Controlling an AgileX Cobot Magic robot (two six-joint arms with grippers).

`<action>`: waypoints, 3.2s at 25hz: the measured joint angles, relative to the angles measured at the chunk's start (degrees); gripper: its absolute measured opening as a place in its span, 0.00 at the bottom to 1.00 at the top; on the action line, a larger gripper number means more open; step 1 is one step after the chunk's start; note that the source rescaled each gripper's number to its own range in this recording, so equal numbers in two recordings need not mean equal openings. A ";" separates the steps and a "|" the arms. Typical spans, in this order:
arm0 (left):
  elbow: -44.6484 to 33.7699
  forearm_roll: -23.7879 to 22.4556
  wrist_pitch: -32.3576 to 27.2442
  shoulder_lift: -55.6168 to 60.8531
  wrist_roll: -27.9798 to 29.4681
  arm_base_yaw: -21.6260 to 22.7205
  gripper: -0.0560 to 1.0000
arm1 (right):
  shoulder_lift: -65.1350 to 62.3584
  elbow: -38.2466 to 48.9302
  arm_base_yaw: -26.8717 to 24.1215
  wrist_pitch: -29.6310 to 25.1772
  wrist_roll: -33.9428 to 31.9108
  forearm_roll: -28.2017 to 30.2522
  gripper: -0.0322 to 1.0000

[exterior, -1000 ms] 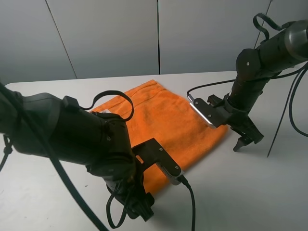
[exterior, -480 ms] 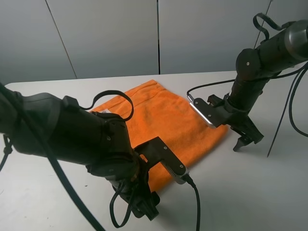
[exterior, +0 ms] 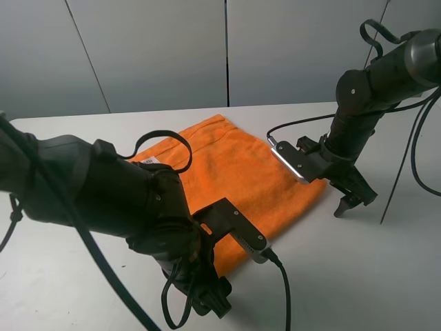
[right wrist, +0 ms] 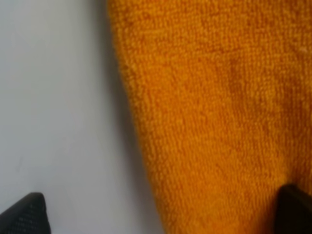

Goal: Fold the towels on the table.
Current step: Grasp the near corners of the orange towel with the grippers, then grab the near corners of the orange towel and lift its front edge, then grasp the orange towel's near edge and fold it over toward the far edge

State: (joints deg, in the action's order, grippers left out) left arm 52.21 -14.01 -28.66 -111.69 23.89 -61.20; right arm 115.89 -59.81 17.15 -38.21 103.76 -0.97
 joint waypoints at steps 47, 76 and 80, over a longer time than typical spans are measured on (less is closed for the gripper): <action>0.03 -6.53 -16.44 16.82 -36.17 16.57 0.05 | -10.25 0.46 0.00 -10.43 -23.20 -22.06 0.04; -0.06 -13.18 -7.36 25.15 -36.31 31.46 0.05 | -11.87 -12.13 5.09 -2.64 -28.31 -19.88 0.04; -0.06 -13.65 -4.27 24.41 -35.08 33.24 0.05 | -8.09 -15.21 5.09 -2.64 -28.31 -18.93 0.04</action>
State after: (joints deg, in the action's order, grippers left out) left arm 52.15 -27.65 -32.93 -87.28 -11.18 -27.96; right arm 107.79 -75.02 22.25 -40.86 75.45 -19.90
